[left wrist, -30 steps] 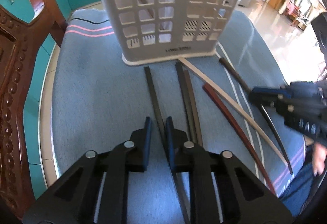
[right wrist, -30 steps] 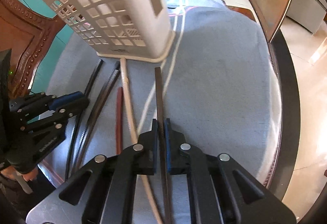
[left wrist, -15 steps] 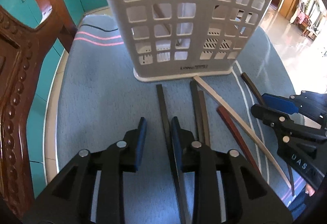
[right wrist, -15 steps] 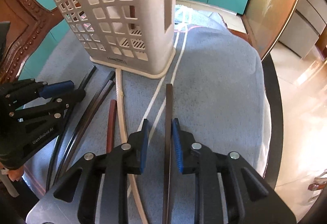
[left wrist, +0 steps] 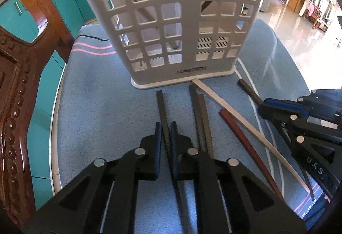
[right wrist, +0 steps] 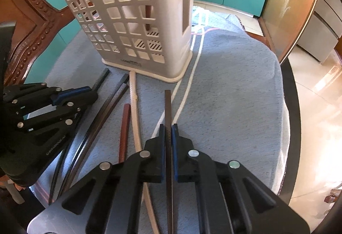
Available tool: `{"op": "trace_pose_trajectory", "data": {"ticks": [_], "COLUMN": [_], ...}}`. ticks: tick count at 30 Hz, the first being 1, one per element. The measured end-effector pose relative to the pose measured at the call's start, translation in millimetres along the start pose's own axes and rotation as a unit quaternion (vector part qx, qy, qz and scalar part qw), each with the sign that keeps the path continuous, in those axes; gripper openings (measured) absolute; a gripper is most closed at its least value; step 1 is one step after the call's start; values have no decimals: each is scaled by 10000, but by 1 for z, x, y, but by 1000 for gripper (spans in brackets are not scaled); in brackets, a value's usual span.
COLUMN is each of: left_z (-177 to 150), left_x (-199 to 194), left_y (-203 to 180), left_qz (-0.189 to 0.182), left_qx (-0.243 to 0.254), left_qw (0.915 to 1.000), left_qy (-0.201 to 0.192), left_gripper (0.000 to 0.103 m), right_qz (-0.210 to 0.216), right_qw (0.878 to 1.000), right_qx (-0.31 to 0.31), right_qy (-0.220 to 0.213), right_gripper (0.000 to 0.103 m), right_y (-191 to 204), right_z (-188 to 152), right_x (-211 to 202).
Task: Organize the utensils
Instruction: 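Close the left tool on a black chopstick while the right tool grips a dark brown chopstick, then lift both chopsticks and drop them into the white holder, opening both tools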
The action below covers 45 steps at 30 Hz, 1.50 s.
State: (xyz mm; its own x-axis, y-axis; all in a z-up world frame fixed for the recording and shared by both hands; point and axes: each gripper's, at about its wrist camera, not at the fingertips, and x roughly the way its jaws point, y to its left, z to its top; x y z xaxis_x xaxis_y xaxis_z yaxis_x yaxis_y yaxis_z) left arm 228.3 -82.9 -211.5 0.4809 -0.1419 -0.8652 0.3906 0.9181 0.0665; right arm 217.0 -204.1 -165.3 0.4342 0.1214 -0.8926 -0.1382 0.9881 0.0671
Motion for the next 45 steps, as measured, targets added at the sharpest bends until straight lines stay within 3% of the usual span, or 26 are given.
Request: {"op": "trace_pose_trajectory", "data": {"ticks": [3,7,14,20,22,23,25,29,38,45], "left_z": [-5,-10,-9,1,2,3,4,3,-5,-4], "left_x": [-5,-8,-7,-3,-3,-3,-5,-16,-123,-223], "left_y": [-7,-7,-10,-8,-8,-8,-14,-17,1,13], "left_qz": [-289,-367,-74,80,68,-26,-60,-12,-418,-574], "left_qx": [61,69,69,90,88,63,65,24,-126,-153], "left_qw": [9995,9992,9999,9999,9999,10000,10000,9999,9918,9703], "left_qy": [105,149,67,-2,-16,-15,-17,-102,-1205,-2344], "left_gripper": [8,8,22,24,21,14,7,7,7,7], "right_qz": [48,12,-278,-324,-311,-283,-171,-47,621,987], "right_qw": [9999,9999,9991,9989,9990,9991,9996,9990,9795,9567], "right_qx": [-19,-71,-311,-310,-303,-284,-181,-121,-297,-95], "right_qy": [88,118,-2,-97,-112,-115,-104,-428,-1893,-2737], "right_gripper": [7,7,15,15,12,7,7,7,7,7], "right_y": [2,1,15,23,23,22,13,-3,-18,-35], "right_z": [-3,-7,-14,-21,-25,-27,-26,-22,-44,-43], "right_x": [-3,-6,-7,-9,-11,-12,-16,-45,-185,-263]}}
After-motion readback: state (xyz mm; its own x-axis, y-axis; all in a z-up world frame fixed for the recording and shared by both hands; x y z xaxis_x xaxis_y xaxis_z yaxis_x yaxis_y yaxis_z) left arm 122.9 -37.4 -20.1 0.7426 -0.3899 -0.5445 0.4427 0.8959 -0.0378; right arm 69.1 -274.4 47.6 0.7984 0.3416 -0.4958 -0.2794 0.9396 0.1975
